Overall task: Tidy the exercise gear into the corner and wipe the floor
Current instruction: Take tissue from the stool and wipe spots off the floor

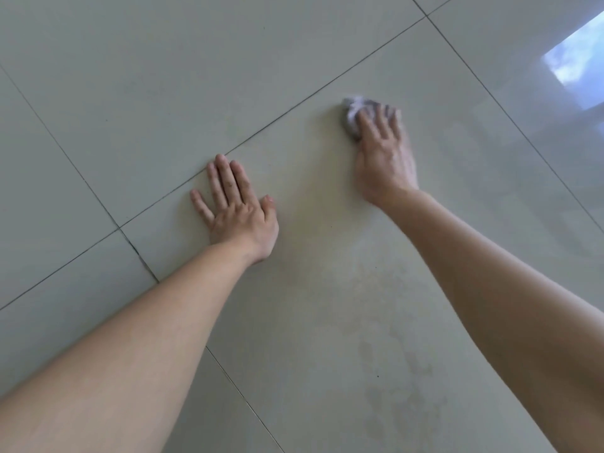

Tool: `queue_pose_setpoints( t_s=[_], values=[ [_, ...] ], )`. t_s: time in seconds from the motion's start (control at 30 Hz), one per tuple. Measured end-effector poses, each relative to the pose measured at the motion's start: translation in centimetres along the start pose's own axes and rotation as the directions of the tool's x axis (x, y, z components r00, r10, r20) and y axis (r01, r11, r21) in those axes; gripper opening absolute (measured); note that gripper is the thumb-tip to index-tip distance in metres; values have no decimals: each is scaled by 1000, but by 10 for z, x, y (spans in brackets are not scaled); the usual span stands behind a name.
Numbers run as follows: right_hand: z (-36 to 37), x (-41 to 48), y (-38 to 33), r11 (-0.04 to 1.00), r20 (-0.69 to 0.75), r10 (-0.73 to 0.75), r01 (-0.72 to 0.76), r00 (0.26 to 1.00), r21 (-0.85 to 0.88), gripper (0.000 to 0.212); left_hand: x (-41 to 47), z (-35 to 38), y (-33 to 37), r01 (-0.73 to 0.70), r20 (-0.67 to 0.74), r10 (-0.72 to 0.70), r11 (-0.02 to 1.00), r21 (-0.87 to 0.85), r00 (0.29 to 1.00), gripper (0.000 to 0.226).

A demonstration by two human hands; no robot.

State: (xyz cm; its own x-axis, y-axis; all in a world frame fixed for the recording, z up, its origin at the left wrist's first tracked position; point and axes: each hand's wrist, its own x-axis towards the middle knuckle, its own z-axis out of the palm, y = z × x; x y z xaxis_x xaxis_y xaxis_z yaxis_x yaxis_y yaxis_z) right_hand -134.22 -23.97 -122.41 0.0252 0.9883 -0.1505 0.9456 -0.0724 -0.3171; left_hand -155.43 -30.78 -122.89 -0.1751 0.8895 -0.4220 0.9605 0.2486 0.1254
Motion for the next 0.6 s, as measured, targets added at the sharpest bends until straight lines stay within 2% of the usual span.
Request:
queue_pose_setpoints(
  t_s=[0.1,0.23,0.27,0.3,0.37,0.4,0.43,0.47,0.5,0.6],
  values=[
    [19,-16,-48,943,132,-332,330,934,38,58,0,-1,1,3,9,-2,1000,-12,1000,73],
    [16,22,-61,837,191,-529,545,827,-38,53,0,-2,0,1,20,-1,1000,-9,1000,72],
    [10,38,-50,846,158,-516,530,842,-62,51,0,-2,0,-3,25,3,1000,-9,1000,72],
    [2,52,-34,891,97,-438,446,894,-87,51,0,-2,0,-7,28,7,1000,-9,1000,72],
    [-17,69,9,991,-5,-92,91,996,-99,58,0,-3,0,-11,31,11,1000,-13,999,73],
    [-26,68,28,990,-7,112,-112,994,-83,64,0,-3,0,-10,31,10,1000,-13,999,73],
    [-33,59,40,964,8,251,-249,968,-89,68,0,-3,0,-8,32,9,1000,-13,999,73],
    [-35,45,42,951,8,292,-289,957,-108,70,0,-3,0,-7,35,7,1000,-15,999,73],
    [-31,27,36,961,14,255,-252,967,-109,69,0,-4,0,-6,41,7,1000,-17,999,73],
    [-13,-22,2,999,109,2,4,994,-47,68,0,-4,-1,-7,48,8,1000,-26,999,73]
  ],
)
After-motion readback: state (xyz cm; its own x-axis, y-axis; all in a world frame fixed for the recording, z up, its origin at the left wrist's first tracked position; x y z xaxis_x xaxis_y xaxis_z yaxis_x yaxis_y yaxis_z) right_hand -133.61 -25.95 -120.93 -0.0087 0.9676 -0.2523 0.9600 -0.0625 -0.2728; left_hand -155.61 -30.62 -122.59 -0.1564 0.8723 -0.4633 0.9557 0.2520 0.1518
